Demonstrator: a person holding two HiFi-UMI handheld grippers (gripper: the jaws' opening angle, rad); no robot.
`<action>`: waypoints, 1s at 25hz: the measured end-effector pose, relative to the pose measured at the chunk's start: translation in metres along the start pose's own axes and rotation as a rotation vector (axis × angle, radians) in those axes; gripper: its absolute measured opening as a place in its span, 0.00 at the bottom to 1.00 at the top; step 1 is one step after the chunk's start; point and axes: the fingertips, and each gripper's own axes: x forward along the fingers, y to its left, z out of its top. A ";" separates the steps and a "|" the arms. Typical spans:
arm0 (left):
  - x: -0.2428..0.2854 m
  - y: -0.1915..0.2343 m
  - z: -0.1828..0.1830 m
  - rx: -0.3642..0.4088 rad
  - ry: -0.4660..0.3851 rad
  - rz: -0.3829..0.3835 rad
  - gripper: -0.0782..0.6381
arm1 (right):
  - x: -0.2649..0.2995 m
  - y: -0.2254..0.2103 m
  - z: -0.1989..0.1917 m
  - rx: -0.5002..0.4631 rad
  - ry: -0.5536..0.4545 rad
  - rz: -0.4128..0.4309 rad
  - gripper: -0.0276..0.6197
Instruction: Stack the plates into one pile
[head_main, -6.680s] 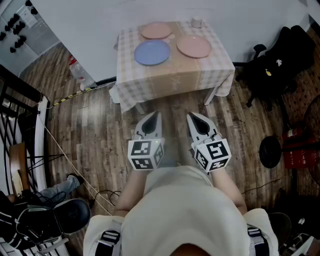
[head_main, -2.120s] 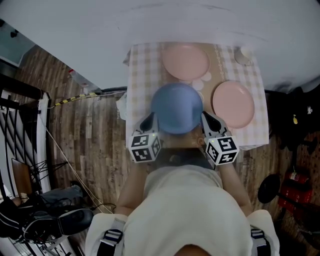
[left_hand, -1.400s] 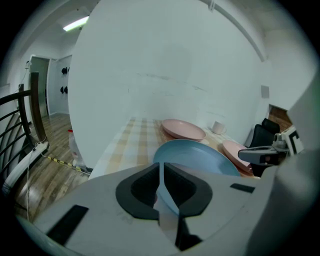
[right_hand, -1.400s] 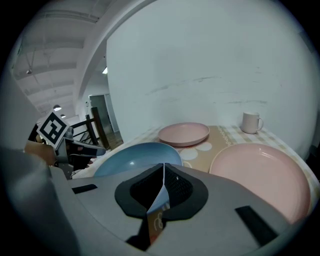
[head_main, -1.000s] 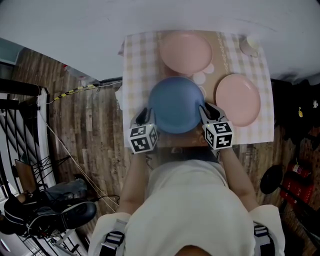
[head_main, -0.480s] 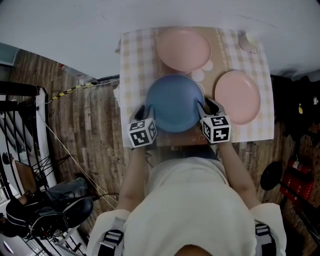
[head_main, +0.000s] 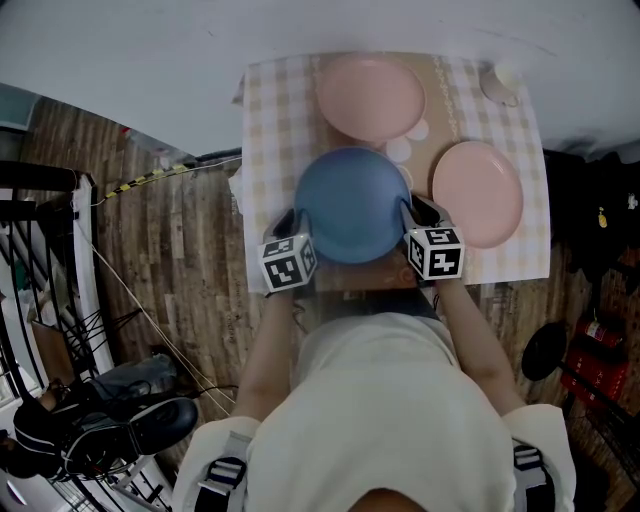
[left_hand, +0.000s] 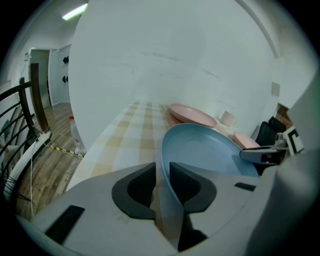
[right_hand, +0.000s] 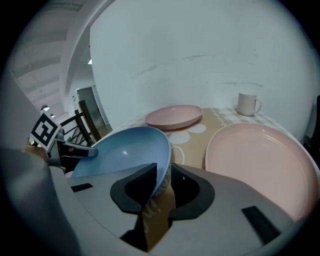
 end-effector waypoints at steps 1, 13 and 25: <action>0.000 -0.001 0.000 0.004 -0.001 -0.002 0.21 | 0.000 0.000 0.000 0.002 0.000 0.001 0.16; -0.012 -0.006 0.002 0.015 -0.023 -0.021 0.17 | -0.009 0.003 0.002 0.028 -0.016 -0.033 0.12; -0.047 -0.010 0.002 0.006 -0.064 -0.041 0.17 | -0.047 0.020 0.010 0.030 -0.094 -0.052 0.11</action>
